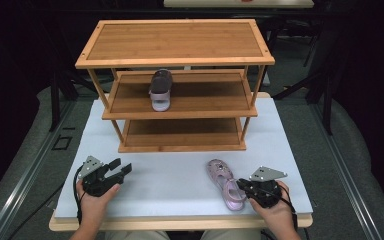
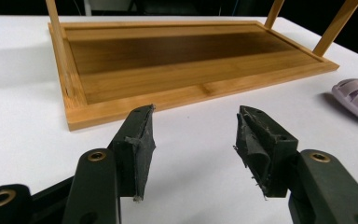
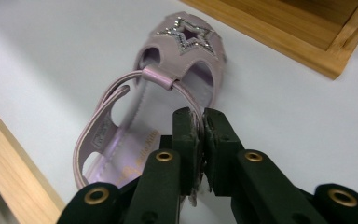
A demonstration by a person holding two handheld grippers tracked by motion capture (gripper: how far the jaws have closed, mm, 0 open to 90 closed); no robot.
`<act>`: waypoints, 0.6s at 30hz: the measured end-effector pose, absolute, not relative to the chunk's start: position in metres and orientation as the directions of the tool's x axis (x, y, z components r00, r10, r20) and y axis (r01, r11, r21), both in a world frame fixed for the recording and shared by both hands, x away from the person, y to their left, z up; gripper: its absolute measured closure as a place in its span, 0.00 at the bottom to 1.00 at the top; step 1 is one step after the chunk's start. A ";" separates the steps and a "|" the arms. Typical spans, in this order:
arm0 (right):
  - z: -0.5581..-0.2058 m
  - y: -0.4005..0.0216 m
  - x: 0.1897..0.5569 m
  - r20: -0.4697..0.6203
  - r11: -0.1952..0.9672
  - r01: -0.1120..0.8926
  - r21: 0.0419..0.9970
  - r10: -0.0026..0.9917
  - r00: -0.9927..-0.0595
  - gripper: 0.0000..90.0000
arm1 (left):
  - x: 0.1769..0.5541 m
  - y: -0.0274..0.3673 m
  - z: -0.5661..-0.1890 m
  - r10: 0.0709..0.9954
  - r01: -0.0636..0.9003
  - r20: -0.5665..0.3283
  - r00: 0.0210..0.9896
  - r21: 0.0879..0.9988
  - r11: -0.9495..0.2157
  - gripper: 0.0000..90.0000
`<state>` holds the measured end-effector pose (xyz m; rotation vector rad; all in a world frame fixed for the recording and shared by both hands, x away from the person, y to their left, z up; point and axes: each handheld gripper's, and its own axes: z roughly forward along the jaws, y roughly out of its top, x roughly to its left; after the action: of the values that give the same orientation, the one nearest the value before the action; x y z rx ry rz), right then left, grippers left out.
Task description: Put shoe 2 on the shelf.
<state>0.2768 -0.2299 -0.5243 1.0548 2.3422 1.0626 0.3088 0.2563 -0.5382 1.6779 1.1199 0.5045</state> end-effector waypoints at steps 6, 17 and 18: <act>-0.509 -0.231 0.295 -0.116 0.625 0.469 0.624 0.667 -0.736 0.93 | 0.309 0.255 -0.538 0.855 0.433 -0.181 0.487 0.900 -0.057 0.52; -0.485 -0.205 0.333 -0.033 0.786 0.540 0.301 0.575 -0.818 0.82 | 0.309 0.256 -0.539 0.853 0.440 -0.180 0.489 0.896 -0.063 0.51; -0.487 -0.202 0.337 0.004 0.785 0.549 0.288 0.572 -0.820 0.82 | 0.309 0.257 -0.539 0.853 0.439 -0.181 0.490 0.896 -0.063 0.51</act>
<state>0.3365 -0.2016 -0.4867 0.9084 2.8887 0.4276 0.3092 0.2566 -0.5387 1.6881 1.1135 0.4931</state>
